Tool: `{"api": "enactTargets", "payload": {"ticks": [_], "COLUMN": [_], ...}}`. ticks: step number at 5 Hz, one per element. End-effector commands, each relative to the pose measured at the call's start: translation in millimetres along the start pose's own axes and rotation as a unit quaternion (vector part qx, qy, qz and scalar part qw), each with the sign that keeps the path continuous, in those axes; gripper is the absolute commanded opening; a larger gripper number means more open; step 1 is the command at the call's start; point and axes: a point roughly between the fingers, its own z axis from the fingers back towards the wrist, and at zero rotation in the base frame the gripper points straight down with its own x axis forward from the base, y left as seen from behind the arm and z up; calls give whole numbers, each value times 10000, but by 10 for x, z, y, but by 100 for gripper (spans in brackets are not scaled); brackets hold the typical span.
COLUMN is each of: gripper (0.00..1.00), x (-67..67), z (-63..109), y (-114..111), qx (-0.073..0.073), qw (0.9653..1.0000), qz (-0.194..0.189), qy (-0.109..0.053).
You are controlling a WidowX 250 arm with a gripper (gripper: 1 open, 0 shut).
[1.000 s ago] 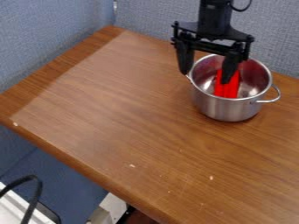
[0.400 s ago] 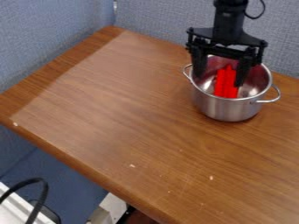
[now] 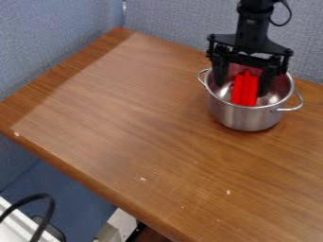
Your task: Move the red object from the metal pot to the table
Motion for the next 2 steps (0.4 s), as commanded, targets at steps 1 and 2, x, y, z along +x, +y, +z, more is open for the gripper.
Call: {"api": "enactTargets", "payload": {"ticks": [1,2], "gripper": [100,100], "x": [82,106], "z": [133,108], "y": [-79,-92], "qx": [-27,-22], "qw": [9995,9995], "qz": [-95,-107], "qy": [-288,-307]}}
